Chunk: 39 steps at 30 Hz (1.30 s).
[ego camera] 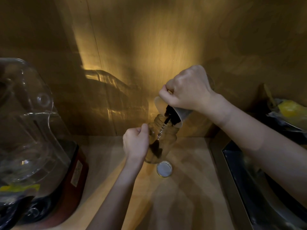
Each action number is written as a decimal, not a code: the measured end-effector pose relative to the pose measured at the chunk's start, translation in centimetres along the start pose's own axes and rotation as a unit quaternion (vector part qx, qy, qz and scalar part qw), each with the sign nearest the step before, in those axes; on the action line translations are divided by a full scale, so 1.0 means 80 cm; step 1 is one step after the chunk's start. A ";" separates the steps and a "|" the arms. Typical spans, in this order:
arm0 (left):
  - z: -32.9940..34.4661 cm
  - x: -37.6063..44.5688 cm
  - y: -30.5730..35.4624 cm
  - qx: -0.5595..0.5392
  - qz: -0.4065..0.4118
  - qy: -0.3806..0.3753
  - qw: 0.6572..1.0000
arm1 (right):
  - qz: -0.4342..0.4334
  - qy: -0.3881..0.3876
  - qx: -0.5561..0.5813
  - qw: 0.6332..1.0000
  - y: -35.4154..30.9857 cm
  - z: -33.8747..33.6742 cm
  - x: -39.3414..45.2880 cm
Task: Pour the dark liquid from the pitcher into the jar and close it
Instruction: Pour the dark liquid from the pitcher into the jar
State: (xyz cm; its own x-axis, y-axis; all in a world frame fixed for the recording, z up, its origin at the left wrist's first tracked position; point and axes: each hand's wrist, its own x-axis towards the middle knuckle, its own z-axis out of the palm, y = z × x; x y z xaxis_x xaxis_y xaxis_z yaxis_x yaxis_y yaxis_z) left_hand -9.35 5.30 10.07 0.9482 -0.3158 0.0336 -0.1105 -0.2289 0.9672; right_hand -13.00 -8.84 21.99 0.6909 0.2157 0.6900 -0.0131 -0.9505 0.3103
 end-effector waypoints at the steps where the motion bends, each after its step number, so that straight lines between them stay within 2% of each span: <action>1: 0.000 0.000 0.001 0.003 0.000 0.003 1.000 | -0.006 -0.001 0.003 1.000 0.000 -0.001 0.001; 20: 0.000 -0.004 0.010 -0.024 -0.001 0.003 1.000 | -0.029 0.043 0.007 0.999 0.003 -0.008 0.008; 39: 0.003 -0.004 0.010 -0.036 0.005 0.001 0.999 | -0.044 0.035 0.004 0.998 0.004 -0.016 0.007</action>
State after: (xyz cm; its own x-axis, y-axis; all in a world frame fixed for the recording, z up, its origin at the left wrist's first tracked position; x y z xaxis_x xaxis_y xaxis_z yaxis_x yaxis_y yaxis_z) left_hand -9.80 5.01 10.80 0.9479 -0.3154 0.0442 -0.0989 -0.1596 0.9822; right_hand -13.54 -8.73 23.33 0.6374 0.3133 0.7040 0.0514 -0.9288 0.3669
